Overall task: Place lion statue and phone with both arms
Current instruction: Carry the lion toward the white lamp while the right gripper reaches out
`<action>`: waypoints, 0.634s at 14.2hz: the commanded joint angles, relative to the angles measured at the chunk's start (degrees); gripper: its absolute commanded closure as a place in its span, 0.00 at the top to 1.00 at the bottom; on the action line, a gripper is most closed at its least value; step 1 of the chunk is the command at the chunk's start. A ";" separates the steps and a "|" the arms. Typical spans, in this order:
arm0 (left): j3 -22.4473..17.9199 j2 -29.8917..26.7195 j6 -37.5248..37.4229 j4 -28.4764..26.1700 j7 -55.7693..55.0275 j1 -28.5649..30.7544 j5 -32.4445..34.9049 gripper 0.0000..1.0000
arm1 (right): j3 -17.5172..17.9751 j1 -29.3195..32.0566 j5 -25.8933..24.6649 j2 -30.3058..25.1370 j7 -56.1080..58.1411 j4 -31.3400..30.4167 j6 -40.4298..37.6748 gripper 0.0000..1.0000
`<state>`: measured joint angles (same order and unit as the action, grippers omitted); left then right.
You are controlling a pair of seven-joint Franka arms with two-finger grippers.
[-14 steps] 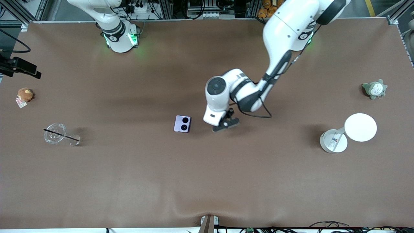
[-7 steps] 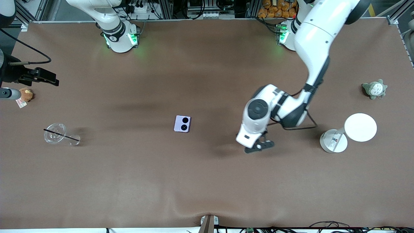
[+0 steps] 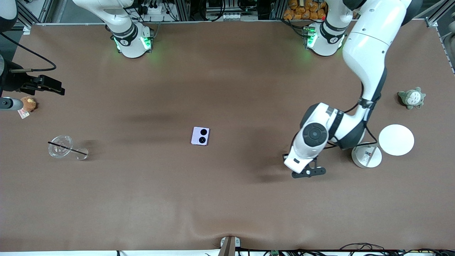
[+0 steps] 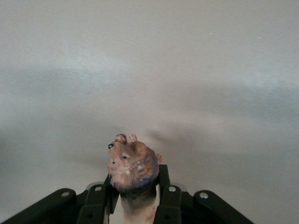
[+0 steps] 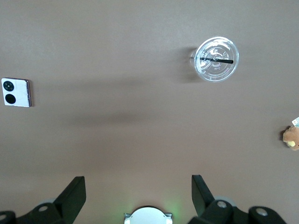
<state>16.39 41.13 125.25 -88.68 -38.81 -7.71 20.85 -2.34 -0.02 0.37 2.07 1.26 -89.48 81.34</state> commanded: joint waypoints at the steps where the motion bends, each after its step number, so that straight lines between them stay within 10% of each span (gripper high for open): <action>1: 0.48 -0.44 -0.62 -1.05 4.43 3.48 1.38 0.00 | -0.03 -0.24 0.76 0.65 -0.73 0.97 -0.49 1.00; 9: 0.57 -1.93 -0.62 -5.26 10.95 10.25 7.71 0.00 | 0.14 -18.86 4.44 10.22 -18.47 -1.65 8.36 1.00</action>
<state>16.31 41.17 125.01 -91.56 -28.66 0.96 26.21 -1.53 -16.08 2.16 10.06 -14.92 -90.25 85.93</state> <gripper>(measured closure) 0.639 0.000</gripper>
